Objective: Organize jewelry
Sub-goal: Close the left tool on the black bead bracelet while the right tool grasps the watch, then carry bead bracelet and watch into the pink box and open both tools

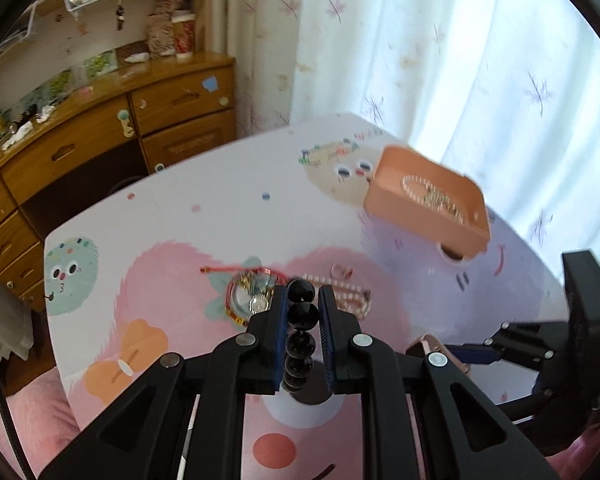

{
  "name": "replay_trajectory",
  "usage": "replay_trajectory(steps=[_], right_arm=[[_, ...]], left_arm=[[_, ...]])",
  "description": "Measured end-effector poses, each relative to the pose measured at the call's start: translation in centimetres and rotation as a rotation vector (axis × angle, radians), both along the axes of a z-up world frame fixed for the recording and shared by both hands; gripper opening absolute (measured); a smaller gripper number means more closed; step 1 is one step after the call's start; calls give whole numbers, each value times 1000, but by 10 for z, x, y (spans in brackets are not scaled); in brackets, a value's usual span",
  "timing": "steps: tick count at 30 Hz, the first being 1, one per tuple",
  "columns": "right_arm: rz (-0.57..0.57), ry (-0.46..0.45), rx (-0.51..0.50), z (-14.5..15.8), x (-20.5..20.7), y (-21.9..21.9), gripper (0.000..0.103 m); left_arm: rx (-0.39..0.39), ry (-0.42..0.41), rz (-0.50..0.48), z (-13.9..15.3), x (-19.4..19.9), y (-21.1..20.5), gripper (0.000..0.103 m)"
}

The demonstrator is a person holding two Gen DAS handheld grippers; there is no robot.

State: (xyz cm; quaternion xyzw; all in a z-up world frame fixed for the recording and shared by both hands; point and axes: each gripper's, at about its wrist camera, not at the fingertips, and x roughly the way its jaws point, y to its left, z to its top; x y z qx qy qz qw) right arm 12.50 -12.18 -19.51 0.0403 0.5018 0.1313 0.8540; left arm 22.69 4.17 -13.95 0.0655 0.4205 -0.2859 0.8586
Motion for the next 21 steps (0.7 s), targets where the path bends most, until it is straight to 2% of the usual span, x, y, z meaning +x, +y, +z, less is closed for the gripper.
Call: replay_trajectory(steps=[5, 12, 21], right_arm=[[-32, -13, 47, 11, 7, -15, 45], [-34, -69, 83, 32, 22, -40, 45], [-44, -176, 97, 62, 38, -86, 45]], left_arm=[[-37, -22, 24, 29, -3, -13, 13], [-67, -3, 89, 53, -3, -34, 13], [-130, -29, 178, 78, 2, -70, 13]])
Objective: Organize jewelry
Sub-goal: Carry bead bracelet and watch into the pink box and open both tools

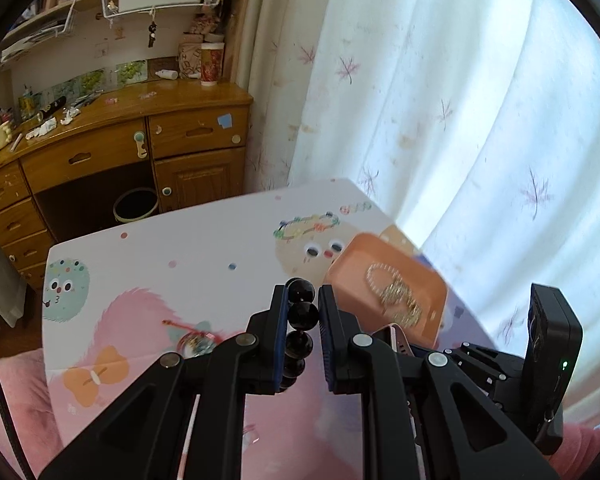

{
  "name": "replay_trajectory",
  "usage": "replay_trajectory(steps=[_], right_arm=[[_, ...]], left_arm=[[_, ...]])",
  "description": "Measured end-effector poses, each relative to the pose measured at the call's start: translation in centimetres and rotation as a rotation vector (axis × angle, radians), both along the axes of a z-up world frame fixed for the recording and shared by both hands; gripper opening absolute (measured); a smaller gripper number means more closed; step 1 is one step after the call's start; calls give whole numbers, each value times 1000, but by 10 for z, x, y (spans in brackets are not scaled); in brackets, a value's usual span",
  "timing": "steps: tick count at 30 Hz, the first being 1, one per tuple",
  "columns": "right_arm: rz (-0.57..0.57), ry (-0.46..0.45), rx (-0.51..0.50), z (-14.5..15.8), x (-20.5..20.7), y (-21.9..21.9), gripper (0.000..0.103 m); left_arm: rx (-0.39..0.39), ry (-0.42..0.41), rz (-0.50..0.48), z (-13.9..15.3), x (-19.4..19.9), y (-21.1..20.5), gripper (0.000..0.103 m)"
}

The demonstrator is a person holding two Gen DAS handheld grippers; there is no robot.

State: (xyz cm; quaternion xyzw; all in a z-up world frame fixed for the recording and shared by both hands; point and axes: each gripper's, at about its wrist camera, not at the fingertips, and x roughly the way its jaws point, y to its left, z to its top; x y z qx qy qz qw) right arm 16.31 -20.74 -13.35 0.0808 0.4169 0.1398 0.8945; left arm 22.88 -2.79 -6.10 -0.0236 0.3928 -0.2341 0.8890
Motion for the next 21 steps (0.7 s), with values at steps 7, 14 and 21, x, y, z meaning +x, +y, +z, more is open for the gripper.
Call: replay_trajectory(steps=[7, 14, 21], right_arm=[[8, -58, -32, 21, 16, -37, 45], [9, -102, -46, 35, 28, -70, 47], [28, -79, -54, 31, 37, -98, 48]], left_arm=[[-83, -42, 27, 19, 11, -34, 13], [-126, -78, 20, 30, 23, -77, 13], [-149, -63, 0, 24, 42, -119, 13]])
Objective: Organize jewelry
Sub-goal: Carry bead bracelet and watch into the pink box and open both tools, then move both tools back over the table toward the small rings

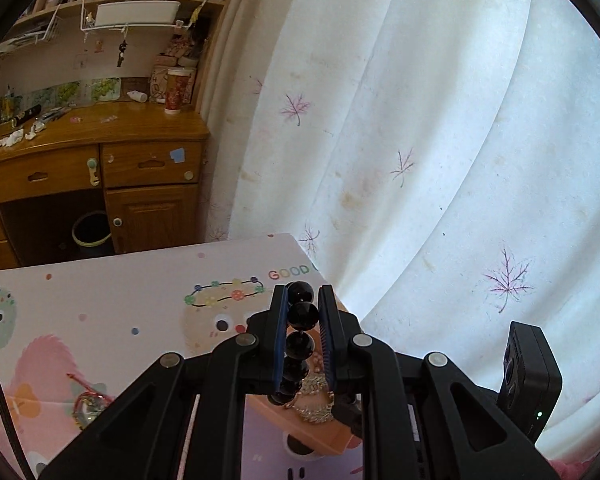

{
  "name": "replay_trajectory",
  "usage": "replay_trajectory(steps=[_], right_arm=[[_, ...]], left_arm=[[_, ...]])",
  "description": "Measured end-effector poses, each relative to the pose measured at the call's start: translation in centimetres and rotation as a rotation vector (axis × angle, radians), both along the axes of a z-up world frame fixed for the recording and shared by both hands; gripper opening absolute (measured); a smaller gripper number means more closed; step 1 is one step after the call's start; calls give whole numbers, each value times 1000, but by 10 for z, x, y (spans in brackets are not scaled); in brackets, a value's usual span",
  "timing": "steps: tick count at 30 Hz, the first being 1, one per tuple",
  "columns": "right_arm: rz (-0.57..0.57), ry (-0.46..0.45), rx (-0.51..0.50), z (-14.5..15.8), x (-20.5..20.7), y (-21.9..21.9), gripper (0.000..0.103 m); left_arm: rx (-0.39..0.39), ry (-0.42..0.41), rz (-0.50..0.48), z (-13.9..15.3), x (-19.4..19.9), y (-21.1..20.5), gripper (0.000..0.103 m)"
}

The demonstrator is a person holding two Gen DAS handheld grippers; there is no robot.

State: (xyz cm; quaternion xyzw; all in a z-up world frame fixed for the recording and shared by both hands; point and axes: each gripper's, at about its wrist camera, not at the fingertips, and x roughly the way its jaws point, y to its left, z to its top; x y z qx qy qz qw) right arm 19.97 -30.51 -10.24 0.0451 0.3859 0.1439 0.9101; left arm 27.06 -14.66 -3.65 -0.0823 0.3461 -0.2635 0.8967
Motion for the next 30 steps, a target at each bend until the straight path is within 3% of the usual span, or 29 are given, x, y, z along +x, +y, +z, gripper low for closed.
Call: replay_trajectory(steps=[11, 12, 13, 14, 15, 16, 19, 24, 28, 30], right_arm=[[-7, 51, 15, -14, 8, -30, 49], [-10, 60, 18, -15, 8, -31, 58], [-12, 88, 28, -18, 12, -33, 62], [-15, 100, 32, -20, 13, -33, 64], [-25, 115, 40, -22, 14, -35, 64], [-29, 118, 45, -24, 14, -36, 64], [-21, 115, 56, -23, 14, -35, 64], [12, 116, 36, -22, 13, -23, 65], [56, 119, 34, -21, 15, -6, 65], [80, 124, 34, -21, 16, 2, 65]], left_arm=[[3, 94, -50, -36, 14, -38, 13], [10, 102, -48, -39, 15, -38, 18], [18, 111, -38, -41, 16, -37, 30], [21, 121, -27, -42, 17, -36, 38], [18, 130, -19, -44, 17, -33, 54], [16, 142, -6, -45, 17, -29, 63], [32, 166, 26, -48, 17, -19, 64], [125, 192, 110, -52, 12, 4, 65], [131, 227, 178, -57, 7, 30, 65], [140, 240, 208, -61, 2, 44, 70]])
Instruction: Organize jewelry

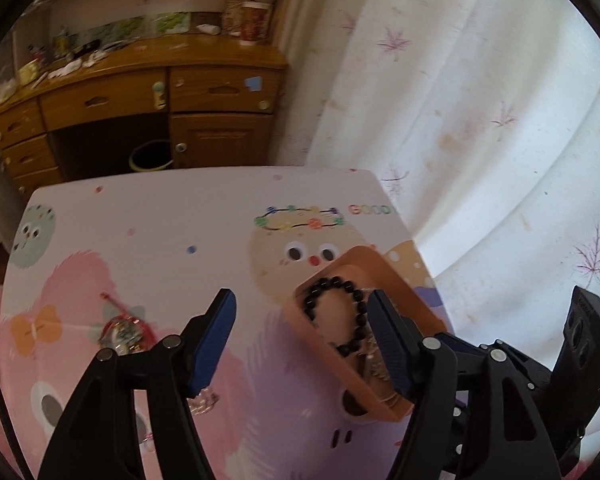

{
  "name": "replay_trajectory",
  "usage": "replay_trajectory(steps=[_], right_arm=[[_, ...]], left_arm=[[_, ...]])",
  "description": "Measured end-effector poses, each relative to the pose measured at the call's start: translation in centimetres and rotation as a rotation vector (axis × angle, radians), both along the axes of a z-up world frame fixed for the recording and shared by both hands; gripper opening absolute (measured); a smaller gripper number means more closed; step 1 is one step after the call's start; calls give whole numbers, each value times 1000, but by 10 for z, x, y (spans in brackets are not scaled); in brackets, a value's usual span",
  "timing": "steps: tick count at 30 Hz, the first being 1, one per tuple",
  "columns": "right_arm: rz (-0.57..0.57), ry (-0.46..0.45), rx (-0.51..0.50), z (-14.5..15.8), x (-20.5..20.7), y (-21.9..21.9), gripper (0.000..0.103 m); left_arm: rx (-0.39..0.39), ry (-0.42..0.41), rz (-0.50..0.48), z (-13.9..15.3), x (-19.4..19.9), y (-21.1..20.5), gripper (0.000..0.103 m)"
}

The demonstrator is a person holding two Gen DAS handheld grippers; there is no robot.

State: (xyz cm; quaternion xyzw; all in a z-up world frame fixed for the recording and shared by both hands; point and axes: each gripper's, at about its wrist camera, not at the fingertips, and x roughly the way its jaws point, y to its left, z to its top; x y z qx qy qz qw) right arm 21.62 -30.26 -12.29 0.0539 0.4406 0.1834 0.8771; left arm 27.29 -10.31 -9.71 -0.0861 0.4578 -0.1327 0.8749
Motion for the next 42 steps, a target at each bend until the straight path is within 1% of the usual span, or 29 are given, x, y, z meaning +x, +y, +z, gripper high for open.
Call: replay_trajectory(steps=[4, 7, 9, 14, 17, 21, 24, 26, 28, 29, 33, 39, 40, 42], right_arm=[[53, 14, 7, -1, 2, 20, 66], [91, 34, 32, -4, 5, 37, 66], [113, 46, 45, -5, 7, 47, 66], [175, 74, 40, -13, 9, 78, 66], [208, 90, 43, -17, 11, 97, 66], [224, 119, 70, -22, 16, 113, 66], [213, 151, 99, -27, 23, 125, 66], [201, 178, 118, -31, 29, 131, 66], [185, 215, 127, -37, 35, 138, 66], [178, 229, 126, -39, 37, 141, 66], [148, 277, 80, -50, 46, 154, 66], [76, 335, -3, -63, 60, 160, 66], [62, 347, -25, -67, 63, 161, 65], [53, 360, -62, -72, 65, 162, 52]], left_arm=[[46, 8, 83, -6, -15, 31, 71], [49, 26, 141, -13, -26, 57, 71], [50, 53, 193, -19, -33, 76, 71], [117, 67, 328, -35, -52, 111, 72], [142, 79, 372, -47, -64, 129, 72], [164, 110, 398, -62, -76, 146, 72], [155, 134, 398, -74, -85, 156, 73], [147, 141, 388, -82, -92, 158, 81], [152, 144, 374, -88, -97, 155, 85], [154, 146, 361, -91, -99, 153, 85], [169, 154, 284, -105, -107, 138, 85], [227, 118, 177, -118, -112, 112, 85], [238, 114, 164, -119, -111, 109, 85], [256, 97, 150, -121, -110, 103, 85]])
